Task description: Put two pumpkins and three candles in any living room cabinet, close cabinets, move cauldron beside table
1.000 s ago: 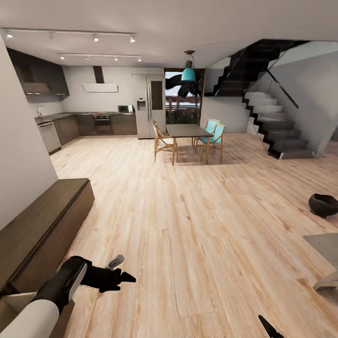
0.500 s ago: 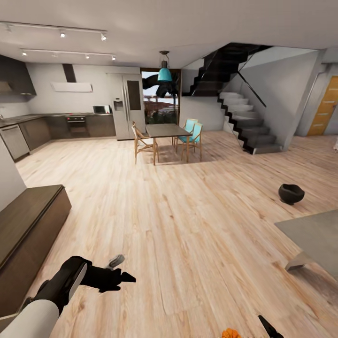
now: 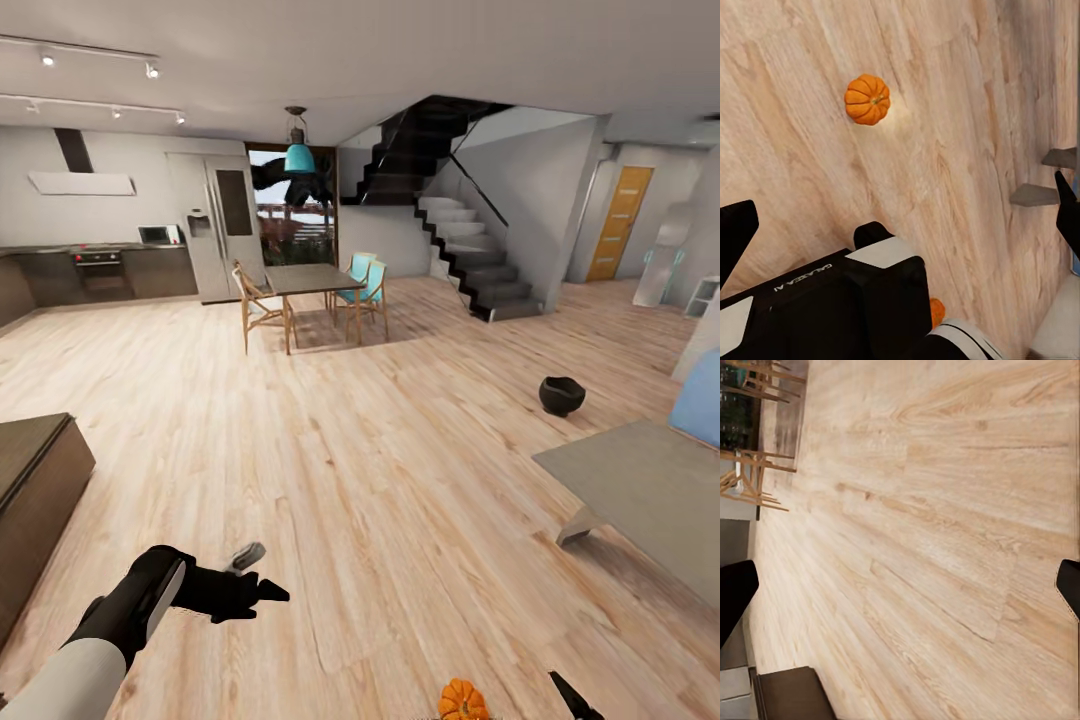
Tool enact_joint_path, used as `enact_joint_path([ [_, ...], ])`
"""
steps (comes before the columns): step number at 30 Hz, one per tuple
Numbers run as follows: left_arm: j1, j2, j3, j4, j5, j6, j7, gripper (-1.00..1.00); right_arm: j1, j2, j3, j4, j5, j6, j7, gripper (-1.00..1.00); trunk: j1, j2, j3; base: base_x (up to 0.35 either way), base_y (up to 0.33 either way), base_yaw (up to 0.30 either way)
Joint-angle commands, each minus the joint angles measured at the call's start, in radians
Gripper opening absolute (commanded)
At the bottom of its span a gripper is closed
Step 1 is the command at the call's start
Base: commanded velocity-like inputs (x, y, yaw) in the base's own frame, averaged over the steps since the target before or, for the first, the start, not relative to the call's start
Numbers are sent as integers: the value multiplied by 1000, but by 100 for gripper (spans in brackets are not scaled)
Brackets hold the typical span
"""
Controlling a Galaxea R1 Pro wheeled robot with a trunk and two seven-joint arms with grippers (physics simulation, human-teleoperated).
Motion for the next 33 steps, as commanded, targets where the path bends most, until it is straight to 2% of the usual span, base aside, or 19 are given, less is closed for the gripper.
enact_joint_path([
  [1,0,0,3,-1,-3,7,-4,100,-1,0,-2,1,-9,10,4,100,0,-1,-1,0,0,-289],
  [33,0,2,3,-1,-3,7,-5,100,-1,0,-2,1,-9,10,4,100,0,-1,-1,0,0,-289],
])
